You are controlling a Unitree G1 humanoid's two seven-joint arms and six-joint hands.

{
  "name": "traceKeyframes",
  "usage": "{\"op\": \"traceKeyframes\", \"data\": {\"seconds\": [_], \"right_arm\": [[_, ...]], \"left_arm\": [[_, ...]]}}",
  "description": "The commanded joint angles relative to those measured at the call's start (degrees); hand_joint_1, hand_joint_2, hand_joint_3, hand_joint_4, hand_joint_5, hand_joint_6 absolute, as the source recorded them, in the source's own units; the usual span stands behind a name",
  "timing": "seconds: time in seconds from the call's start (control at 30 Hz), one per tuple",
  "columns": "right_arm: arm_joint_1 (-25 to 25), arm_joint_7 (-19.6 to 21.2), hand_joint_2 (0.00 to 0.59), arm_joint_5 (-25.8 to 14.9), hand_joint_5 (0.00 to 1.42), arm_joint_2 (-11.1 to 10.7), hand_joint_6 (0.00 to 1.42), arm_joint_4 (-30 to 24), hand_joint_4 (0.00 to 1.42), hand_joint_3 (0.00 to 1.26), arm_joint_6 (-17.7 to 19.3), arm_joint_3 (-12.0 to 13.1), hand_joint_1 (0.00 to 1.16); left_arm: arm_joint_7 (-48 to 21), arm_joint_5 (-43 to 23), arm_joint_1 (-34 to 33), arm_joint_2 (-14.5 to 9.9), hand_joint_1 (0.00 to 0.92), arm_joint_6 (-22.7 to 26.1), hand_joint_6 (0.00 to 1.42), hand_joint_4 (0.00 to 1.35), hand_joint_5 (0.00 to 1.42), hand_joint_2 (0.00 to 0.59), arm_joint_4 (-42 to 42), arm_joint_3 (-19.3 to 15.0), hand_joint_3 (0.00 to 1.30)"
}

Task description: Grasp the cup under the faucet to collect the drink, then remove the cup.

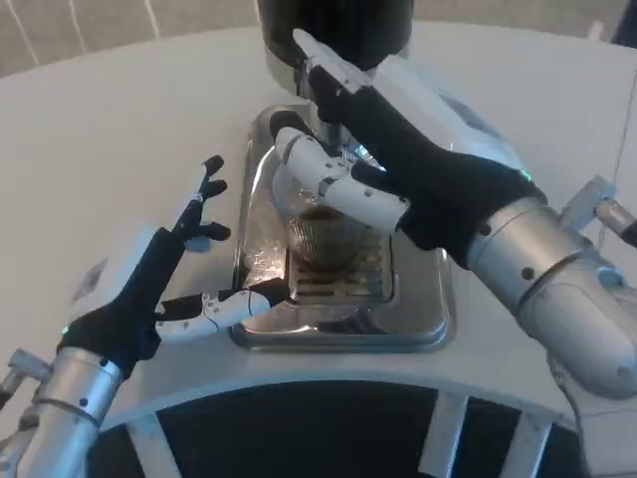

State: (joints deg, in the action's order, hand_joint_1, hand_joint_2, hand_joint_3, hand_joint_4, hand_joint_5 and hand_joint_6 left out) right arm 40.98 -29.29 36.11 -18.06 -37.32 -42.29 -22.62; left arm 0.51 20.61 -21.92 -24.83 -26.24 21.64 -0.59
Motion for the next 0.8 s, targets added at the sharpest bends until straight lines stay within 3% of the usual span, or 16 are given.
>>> {"op": "traceKeyframes", "data": {"seconds": [0.03,0.8], "right_arm": [[-0.62,-2.24,0.555,-1.26,0.00,0.67,0.00,-0.50,0.00,0.00,0.69,-1.32,0.04],[-2.35,-1.32,0.555,0.48,0.00,1.05,0.00,-2.60,0.00,0.00,0.45,0.06,0.05]], "left_arm": [[0.82,0.44,-0.99,0.15,0.414,0.03,0.35,0.00,0.33,0.068,1.63,1.04,0.00],[0.87,0.31,-3.45,-0.05,0.403,-0.45,0.35,0.00,0.34,0.073,5.02,2.27,0.00]]}}
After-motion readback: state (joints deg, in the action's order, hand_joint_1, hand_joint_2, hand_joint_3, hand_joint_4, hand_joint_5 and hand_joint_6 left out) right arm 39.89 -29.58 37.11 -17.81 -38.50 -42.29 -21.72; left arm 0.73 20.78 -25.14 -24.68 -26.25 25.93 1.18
